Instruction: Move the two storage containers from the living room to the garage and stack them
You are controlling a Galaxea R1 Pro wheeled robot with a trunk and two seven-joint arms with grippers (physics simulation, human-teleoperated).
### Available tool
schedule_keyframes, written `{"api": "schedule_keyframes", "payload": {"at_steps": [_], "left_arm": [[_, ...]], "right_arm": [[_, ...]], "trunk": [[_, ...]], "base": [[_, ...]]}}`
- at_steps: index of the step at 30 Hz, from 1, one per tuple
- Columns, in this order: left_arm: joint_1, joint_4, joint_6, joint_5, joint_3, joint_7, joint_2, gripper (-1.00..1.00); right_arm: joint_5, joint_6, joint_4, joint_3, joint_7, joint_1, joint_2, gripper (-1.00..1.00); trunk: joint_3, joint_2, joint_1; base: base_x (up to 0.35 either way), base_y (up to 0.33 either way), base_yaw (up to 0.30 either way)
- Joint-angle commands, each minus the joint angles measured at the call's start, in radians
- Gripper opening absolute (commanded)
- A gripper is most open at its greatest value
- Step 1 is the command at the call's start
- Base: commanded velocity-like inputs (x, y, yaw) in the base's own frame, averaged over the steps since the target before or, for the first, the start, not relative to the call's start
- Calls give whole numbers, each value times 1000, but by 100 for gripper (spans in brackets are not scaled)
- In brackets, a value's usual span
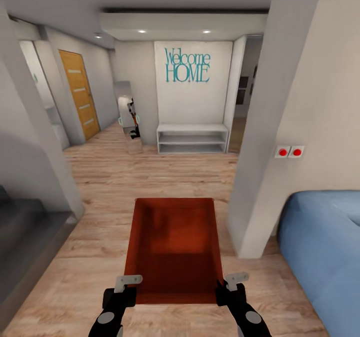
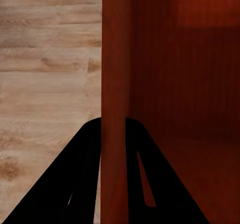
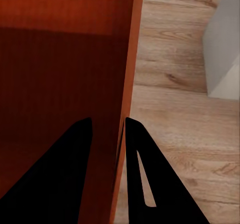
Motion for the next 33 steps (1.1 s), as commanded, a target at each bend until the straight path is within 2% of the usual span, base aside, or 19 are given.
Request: {"api": "schedule_keyframes", "payload": {"at_steps": [1,28,33], "left_arm": [[-1,-3,9,-21,36,10,0,-100],[-1,-3,9,-21,36,10,0,-100],[-1,-3,9,-21,36,10,0,-100]], "right_arm": [[6,7,-2,0,6,0,0,-100],[6,7,-2,0,6,0,0,-100],[6,7,-2,0,6,0,0,-100]], "trunk": [[-3,-2,1],[-36,-2,1],[-38,-2,1]], "base": [[312,0,212],[312,0,226],[312,0,72]]}}
